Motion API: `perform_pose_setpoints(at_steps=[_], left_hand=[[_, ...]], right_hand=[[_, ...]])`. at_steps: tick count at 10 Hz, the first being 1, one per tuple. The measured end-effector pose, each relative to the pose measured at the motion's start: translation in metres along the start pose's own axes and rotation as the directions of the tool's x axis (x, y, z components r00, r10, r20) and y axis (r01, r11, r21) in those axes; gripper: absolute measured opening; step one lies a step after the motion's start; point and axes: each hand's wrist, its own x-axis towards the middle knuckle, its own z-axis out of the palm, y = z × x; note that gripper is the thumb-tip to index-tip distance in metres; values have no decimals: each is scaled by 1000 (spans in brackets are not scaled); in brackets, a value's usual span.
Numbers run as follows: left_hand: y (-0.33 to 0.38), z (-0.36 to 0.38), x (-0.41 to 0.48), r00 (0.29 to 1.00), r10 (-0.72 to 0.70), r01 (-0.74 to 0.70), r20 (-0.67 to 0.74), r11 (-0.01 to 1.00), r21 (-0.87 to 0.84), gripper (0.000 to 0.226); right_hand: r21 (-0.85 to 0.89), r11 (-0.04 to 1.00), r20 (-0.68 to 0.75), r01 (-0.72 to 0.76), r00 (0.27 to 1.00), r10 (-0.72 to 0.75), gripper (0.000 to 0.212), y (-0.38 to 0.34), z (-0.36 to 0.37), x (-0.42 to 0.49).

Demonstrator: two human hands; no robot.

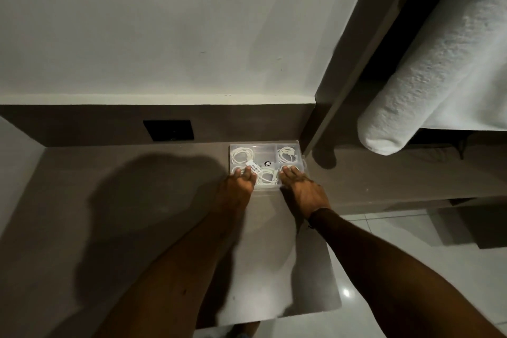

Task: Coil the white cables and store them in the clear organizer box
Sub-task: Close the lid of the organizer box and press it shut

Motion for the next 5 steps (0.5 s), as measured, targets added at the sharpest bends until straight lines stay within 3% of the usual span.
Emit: perform_pose_setpoints(at_steps=[1,3,4,5], left_hand=[[-7,-2,22,993,-103,107,62,993,-58,35],[-12,3,33,986,-91,110,140,985,-135,41],[-11,-9,25,992,-107,116,67,981,-157,24],[-11,-20,20,993,-120,113,-11,962,-250,29]], right_hand=[[29,1000,-9,3,1000,-3,59,5,-8,23],[29,1000,-15,6,1000,-5,61,10,-5,26],[51,999,-30,1,1000,1,59,4,-11,25],[54,998,-77,44,996,-40,65,-12,-34,12]])
